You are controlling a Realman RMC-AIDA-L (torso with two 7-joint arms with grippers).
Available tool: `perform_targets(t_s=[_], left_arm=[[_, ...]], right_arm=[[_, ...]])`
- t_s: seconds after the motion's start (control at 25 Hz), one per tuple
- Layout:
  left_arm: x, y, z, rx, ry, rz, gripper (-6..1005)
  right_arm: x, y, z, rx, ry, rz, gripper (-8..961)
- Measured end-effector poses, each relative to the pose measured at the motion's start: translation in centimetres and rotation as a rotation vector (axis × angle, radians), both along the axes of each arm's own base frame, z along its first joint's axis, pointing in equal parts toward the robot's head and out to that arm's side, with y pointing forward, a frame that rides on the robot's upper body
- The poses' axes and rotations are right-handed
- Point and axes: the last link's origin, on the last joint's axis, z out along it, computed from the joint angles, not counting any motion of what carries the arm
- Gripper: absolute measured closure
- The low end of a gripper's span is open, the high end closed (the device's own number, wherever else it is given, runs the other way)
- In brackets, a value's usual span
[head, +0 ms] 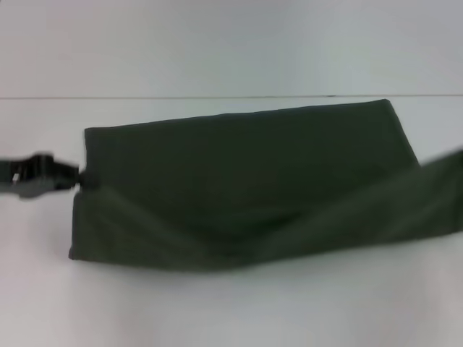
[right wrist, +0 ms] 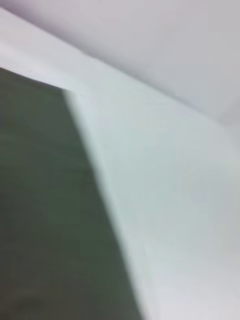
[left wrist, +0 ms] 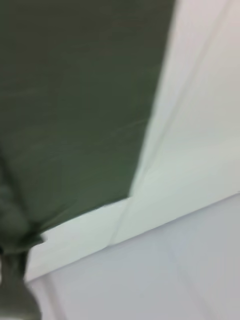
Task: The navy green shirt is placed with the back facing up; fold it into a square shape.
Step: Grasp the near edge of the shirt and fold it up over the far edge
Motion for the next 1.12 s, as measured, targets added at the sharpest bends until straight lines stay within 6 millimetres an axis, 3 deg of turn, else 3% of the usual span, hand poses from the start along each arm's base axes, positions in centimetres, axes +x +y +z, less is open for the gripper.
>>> perform_targets(t_s=[0.2, 0.36, 0.6, 1.12], left_arm=[[0.7, 4.4, -0.5, 0.145, 0.053, 0.087, 997], [0.2, 6.7, -1.8, 0.230, 0.108, 0.154, 997], [-0.3, 8.1, -3.7, 0.311, 0.199, 0.207, 997], [-0.1, 9.9, -3.3, 0.436, 0.253, 0.238, 997]], right_arm=[[0.4, 4.3, -0.4, 0.218, 0.034, -0.065, 928], [0.0, 7.4, -3.0, 0.285, -0.014, -0.098, 929], [-1.8, 10.5, -6.6, 0.333, -0.160, -0.100, 929], [-4.7, 13.5, -7.4, 0.453, -0.229, -0.086, 925]])
